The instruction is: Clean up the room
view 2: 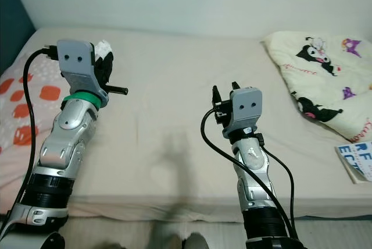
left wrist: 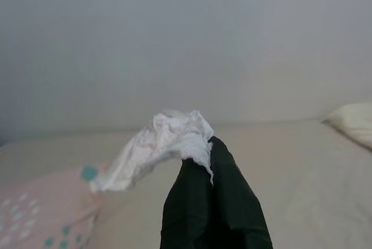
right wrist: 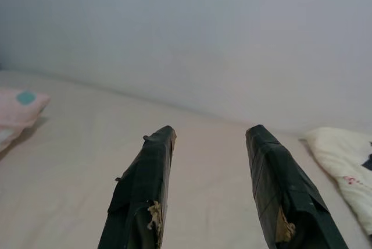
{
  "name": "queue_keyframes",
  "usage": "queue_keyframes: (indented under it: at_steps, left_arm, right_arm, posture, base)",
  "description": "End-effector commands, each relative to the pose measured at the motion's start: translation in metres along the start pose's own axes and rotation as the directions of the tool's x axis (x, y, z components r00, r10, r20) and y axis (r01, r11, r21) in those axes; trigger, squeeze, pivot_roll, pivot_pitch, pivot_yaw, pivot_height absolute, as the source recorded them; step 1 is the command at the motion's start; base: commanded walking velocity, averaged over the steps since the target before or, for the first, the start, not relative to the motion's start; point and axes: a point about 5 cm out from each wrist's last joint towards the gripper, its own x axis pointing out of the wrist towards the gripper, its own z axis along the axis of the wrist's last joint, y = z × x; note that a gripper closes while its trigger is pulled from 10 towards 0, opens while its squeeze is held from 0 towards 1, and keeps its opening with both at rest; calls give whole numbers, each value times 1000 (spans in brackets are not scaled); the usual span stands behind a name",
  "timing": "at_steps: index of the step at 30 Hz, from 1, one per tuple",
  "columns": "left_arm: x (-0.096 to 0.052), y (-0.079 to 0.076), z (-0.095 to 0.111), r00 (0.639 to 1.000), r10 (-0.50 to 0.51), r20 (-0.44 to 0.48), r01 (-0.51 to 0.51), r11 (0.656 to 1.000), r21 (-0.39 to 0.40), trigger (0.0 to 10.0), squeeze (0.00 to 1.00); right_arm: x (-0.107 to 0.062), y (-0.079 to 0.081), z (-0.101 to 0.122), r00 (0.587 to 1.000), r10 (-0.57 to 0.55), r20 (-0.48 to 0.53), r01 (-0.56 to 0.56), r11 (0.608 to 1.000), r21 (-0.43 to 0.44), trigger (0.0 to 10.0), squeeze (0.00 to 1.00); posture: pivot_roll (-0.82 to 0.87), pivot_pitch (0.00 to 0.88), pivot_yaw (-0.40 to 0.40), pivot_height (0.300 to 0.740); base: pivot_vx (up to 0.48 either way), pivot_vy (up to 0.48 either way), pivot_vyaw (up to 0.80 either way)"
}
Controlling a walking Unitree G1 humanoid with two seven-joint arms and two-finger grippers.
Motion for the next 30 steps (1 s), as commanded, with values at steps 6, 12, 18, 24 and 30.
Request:
queue_keyframes:
  at_steps: [6,12,18,24,30]
  left_arm:
    - [-7,-1,-18,998,-9,-68,10,1000,9,10000,0]
    - [-19,7,-43,984,0,-179,-2,1000,-9,10000,0]
    - [-40,11,-72,968,-7,-253,19,999,45,10000,0]
    - [-52,11,-81,964,2,-265,22,996,88,10000,0]
    - [-51,4,-79,970,-16,-241,43,993,106,10000,0]
  right_arm:
    - [-7,5,-13,999,-8,-48,10,999,38,10000,0]
    - [-15,20,-31,993,19,-121,-4,993,122,10000,0]
    - [-29,38,-52,979,64,-194,-31,985,173,10000,0]
    - [-33,45,-57,974,81,-210,-42,982,182,10000,0]
    - [-29,49,-53,980,82,-182,-48,981,187,10000,0]
  posture:
    - [-22,22,16,740]
    - [-14,27,16,740]
    - [-1,32,11,740]
    - [1,35,10,740]
    - [-4,40,14,740]
  base:
    - [0,0,0]
    - [0,0,0]
    - [0,0,0]
    - [0,0,0]
    - [0,0,0]
